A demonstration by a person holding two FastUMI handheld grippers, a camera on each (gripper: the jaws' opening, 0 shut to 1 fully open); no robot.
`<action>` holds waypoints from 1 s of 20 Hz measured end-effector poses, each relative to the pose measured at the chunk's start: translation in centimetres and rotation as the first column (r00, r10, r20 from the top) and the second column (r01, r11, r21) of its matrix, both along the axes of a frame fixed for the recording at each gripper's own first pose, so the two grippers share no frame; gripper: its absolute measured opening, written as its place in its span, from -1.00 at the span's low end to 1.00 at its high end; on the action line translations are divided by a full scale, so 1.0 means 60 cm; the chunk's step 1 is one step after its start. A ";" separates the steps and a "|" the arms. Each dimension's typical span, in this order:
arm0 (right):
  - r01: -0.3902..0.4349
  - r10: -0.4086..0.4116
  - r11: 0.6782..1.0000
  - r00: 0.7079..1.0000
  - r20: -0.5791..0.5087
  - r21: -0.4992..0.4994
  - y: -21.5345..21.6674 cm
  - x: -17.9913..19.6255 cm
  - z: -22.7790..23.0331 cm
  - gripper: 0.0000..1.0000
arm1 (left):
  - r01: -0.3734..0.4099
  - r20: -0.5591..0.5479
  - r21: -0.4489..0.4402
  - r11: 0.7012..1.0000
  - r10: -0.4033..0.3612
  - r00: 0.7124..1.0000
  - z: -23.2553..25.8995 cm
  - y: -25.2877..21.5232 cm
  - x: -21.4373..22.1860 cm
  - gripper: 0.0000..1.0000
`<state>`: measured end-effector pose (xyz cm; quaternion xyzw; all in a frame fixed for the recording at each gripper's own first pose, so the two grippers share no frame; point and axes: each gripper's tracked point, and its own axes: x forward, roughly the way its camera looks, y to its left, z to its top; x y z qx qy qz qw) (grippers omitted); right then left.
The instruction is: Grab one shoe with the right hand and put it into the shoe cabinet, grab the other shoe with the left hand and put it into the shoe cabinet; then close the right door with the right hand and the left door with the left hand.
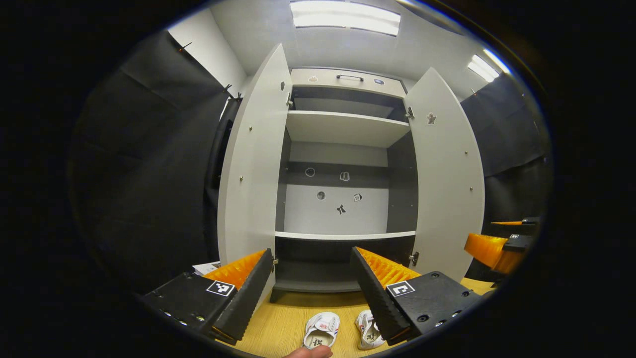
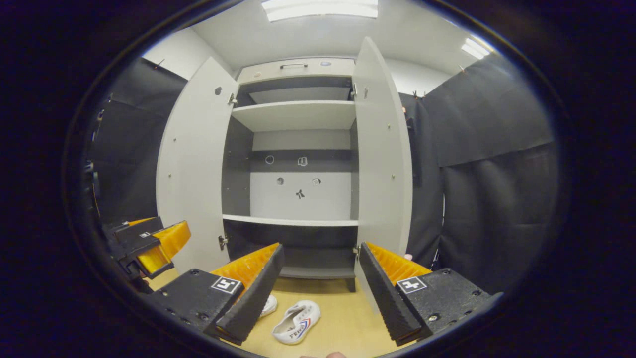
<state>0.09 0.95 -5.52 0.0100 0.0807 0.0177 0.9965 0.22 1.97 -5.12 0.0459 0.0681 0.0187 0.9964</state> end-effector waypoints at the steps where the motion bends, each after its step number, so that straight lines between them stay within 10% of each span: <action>1: -0.009 0.010 1.000 1.000 -0.021 0.010 0.008 0.002 -0.015 0.98 | 0.001 0.000 0.000 1.000 -0.001 1.000 -0.001 0.002 0.001 0.90; 9: -0.112 0.114 0.993 0.961 -0.251 0.023 0.076 0.021 -0.189 0.87 | -0.006 0.003 0.001 1.000 0.006 1.000 0.003 0.021 -0.007 0.90; 20: -0.156 0.208 0.978 0.809 -0.550 0.140 0.147 0.032 -0.417 0.80 | -0.025 -0.021 0.018 1.000 0.026 0.999 -0.010 0.058 -0.011 0.90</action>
